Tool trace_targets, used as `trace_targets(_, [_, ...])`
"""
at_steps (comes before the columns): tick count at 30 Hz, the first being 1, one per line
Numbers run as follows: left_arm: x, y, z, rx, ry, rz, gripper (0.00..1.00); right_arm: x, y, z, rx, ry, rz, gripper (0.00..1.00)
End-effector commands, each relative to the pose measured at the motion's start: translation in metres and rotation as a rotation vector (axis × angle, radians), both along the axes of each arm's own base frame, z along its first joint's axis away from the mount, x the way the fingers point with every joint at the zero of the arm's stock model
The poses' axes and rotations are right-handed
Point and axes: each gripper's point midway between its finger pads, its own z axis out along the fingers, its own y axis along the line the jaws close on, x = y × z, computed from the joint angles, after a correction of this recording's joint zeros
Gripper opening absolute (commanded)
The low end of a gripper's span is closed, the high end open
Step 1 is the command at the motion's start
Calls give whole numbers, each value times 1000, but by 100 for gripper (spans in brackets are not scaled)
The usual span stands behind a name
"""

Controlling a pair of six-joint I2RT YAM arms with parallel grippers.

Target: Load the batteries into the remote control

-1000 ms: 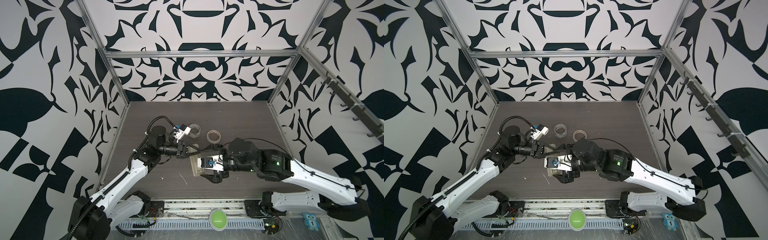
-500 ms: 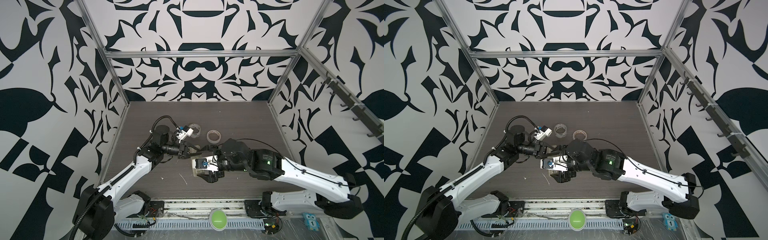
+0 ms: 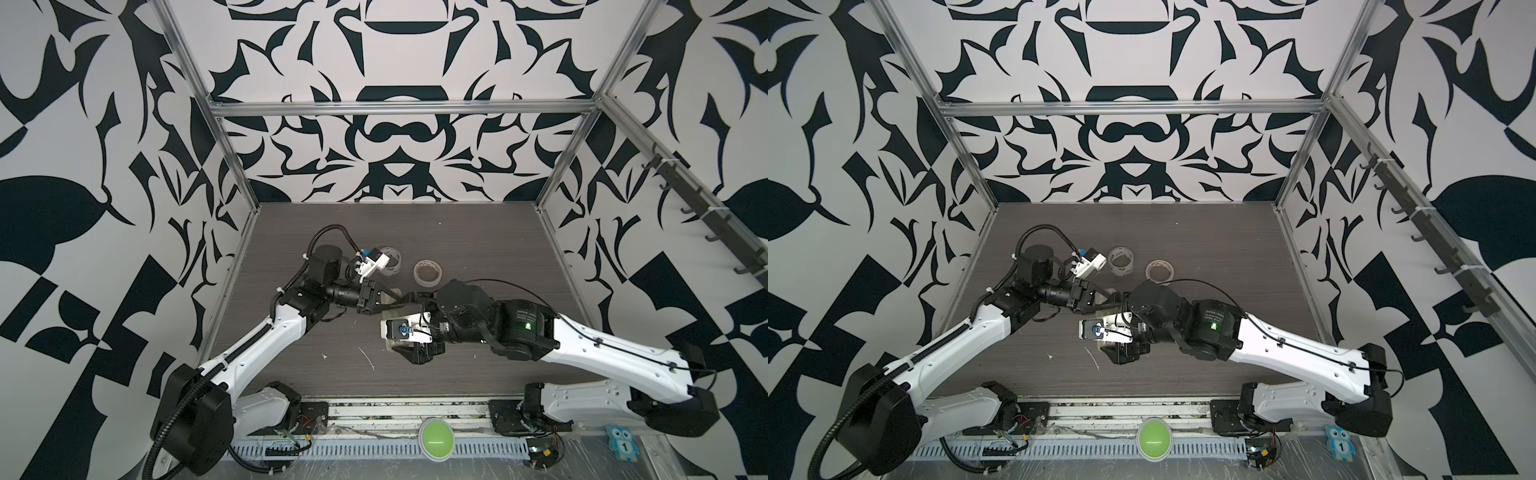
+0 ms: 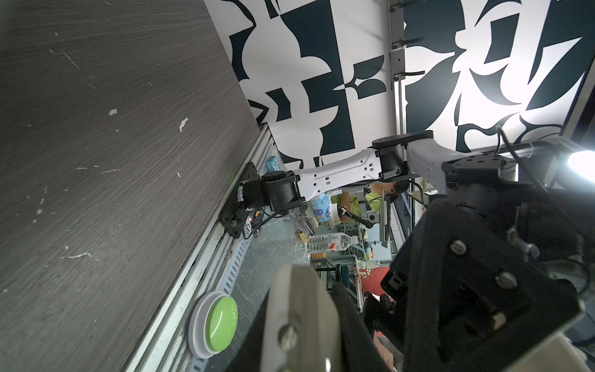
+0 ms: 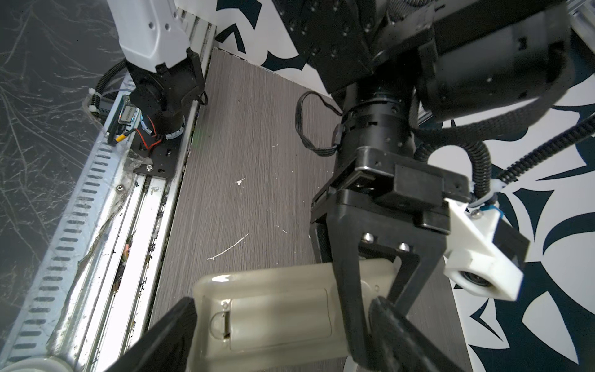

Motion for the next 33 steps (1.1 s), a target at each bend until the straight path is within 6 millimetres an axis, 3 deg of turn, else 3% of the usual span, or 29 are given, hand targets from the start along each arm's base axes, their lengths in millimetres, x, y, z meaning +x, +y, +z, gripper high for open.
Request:
trace_targets(1, [-1,1,12,-23,-35,-14,0,3,3,10,34,-35,-7,88])
trace_targets(33, [-5,2,16,-35,-34,-21,0,14,0,-8,-46,-78,-38,87])
